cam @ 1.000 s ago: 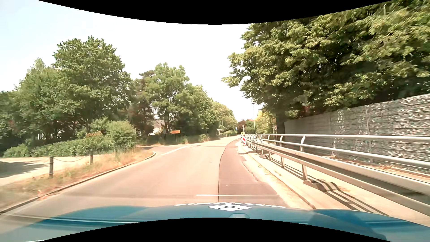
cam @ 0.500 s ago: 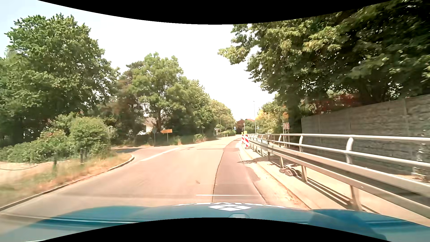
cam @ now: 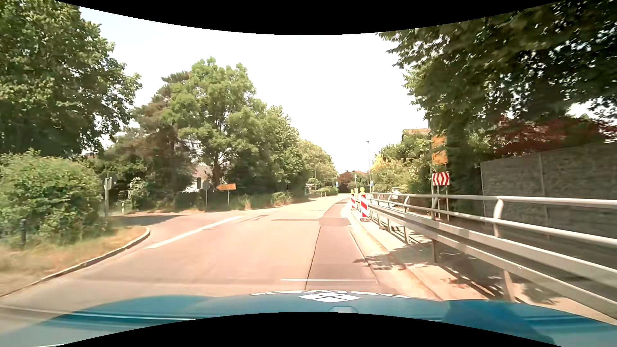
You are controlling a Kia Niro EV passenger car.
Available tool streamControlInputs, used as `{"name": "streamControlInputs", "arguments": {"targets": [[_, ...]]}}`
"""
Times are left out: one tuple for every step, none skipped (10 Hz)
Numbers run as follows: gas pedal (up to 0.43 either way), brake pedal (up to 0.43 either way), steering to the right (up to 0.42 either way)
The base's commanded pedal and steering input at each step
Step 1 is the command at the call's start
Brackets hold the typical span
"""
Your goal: Follow the waypoints while adhering to traffic rules and regulations
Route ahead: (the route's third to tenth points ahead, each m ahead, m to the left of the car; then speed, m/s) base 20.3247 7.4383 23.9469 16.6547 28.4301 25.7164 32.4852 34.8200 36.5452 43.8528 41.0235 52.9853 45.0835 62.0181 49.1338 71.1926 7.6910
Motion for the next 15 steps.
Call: {"name": "streamControlInputs", "arguments": {"targets": [[0.0,0.0,0.008],[0.0,0.0,0.006],[0.008,0.0,0.004],[0.008,0.0,0.003],[0.008,0.0,0.0],[0.008,0.0,-0.003],[0.008,0.0,-0.01],[0.008,0.0,-0.027],[0.008,0.0,-0.05],[0.008,0.0,-0.086],[0.028,0.0,-0.127],[0.028,0.0,-0.157],[0.028,0.0,-0.192],[0.039,0.0,-0.213],[0.047,0.0,-0.226]]}}
